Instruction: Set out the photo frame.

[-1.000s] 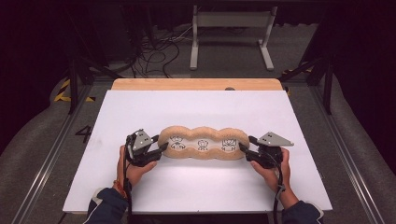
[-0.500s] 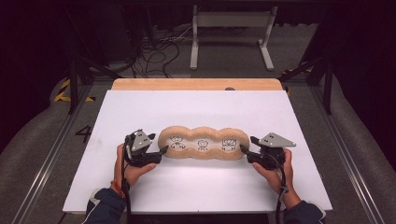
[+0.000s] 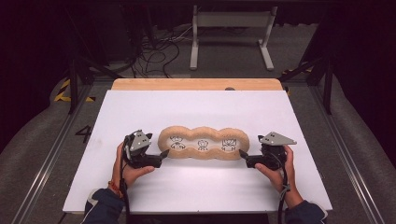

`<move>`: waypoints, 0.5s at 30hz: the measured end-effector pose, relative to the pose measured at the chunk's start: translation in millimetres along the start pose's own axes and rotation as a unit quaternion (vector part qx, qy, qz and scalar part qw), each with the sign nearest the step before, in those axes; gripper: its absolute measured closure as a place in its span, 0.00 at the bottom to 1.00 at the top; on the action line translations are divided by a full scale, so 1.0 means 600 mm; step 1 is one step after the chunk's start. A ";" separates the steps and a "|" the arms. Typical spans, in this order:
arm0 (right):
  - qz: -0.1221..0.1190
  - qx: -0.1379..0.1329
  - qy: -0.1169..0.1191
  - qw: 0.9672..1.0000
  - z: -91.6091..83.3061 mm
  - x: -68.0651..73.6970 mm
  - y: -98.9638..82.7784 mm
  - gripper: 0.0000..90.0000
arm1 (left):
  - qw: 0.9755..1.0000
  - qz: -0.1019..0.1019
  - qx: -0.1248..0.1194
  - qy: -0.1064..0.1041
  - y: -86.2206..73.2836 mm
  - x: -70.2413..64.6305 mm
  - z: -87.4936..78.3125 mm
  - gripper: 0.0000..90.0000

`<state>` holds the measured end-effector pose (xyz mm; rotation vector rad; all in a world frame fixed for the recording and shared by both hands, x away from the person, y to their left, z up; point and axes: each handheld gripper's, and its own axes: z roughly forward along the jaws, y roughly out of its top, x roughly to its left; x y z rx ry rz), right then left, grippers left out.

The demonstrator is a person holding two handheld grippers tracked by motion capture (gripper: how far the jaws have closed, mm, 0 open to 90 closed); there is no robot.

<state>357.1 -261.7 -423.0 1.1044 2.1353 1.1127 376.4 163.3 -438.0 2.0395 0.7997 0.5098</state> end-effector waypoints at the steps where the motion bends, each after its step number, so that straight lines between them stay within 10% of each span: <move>1: -0.001 0.001 0.000 1.000 0.001 0.001 -0.001 0.07 | 1.000 0.005 0.002 -0.001 0.000 -0.001 0.001 0.11; 15: -0.028 0.020 -0.009 0.999 0.006 0.004 -0.001 0.13 | 1.000 0.018 0.012 -0.001 -0.003 -0.005 -0.001 0.07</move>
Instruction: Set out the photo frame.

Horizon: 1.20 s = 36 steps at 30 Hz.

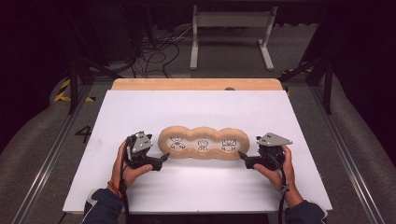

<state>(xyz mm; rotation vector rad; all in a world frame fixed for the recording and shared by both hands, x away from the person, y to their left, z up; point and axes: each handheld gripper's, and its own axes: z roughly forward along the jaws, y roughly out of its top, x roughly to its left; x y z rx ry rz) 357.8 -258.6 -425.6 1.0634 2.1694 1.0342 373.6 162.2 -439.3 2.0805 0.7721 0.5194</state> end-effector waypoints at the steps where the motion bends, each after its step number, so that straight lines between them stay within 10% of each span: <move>1: -0.005 0.002 0.002 1.000 0.000 0.001 -0.001 0.14 | 1.000 0.003 0.000 0.000 -0.001 0.000 -0.001 0.07; 36: -0.048 -0.002 0.002 0.999 -0.064 -0.018 -0.047 0.14 | 0.999 0.039 0.016 -0.010 -0.054 -0.008 -0.059 0.09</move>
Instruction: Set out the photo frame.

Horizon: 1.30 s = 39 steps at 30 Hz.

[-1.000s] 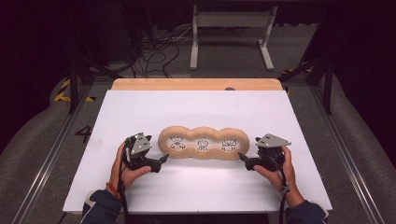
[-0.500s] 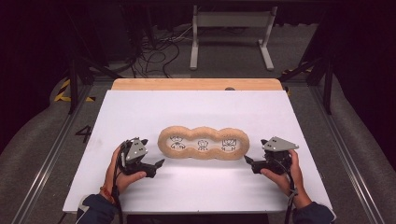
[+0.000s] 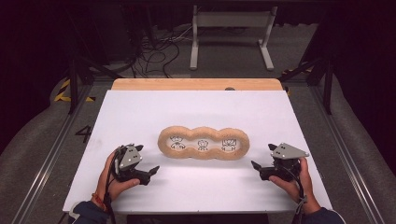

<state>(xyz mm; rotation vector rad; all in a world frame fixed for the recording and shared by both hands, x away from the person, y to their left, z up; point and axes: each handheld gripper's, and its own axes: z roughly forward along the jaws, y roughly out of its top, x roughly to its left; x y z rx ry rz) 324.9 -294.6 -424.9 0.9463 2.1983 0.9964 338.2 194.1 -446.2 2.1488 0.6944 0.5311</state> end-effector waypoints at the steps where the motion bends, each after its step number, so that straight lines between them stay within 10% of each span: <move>1: 0.001 -0.001 0.000 1.000 -0.002 0.000 -0.002 0.14 | 1.000 0.002 -0.001 0.002 -0.002 0.000 -0.004 0.09; 19: 0.005 0.003 -0.005 1.000 -0.046 -0.006 -0.048 0.12 | 1.000 0.003 -0.007 0.000 -0.044 -0.005 -0.050 0.11; 39: 0.040 -0.035 -0.011 0.999 -0.081 -0.007 -0.092 0.09 | 0.997 -0.065 -0.044 0.021 -0.115 0.005 -0.106 0.09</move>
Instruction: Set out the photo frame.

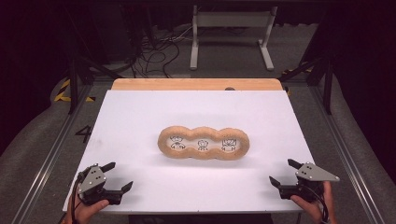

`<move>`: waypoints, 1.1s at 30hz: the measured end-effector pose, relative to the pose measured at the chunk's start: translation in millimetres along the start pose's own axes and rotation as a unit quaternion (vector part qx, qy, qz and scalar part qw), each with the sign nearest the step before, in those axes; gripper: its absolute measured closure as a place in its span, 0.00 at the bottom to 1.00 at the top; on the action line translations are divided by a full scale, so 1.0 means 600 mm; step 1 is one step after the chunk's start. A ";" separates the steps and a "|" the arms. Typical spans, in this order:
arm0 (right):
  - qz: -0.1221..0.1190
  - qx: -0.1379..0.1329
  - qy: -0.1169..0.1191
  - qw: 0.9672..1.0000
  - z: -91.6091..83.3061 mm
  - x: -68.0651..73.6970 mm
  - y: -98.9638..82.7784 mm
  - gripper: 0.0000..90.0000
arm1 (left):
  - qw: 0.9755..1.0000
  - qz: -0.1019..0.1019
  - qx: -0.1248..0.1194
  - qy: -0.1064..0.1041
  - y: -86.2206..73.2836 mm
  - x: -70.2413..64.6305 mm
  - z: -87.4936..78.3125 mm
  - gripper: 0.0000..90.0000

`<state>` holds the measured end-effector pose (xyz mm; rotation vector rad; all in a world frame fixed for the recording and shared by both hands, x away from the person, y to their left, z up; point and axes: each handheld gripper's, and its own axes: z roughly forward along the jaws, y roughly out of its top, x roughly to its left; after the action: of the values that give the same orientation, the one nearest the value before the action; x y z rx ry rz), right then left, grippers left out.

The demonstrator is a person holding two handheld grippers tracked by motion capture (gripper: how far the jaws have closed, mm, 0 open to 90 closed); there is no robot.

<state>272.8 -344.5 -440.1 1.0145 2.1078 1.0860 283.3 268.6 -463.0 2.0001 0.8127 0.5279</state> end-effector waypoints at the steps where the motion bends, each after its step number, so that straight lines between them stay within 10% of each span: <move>1: 0.000 0.000 0.000 1.000 0.000 0.000 0.000 0.09 | 1.000 0.001 0.000 -0.001 0.001 0.000 0.001 0.09; 33: 0.004 0.004 0.002 1.000 0.014 -0.005 0.003 0.07 | 0.999 0.021 0.023 0.032 -0.003 -0.008 0.004 0.08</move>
<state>281.5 -342.8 -442.4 1.0265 2.1137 1.0856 280.8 264.2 -466.0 2.0552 0.8295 0.6047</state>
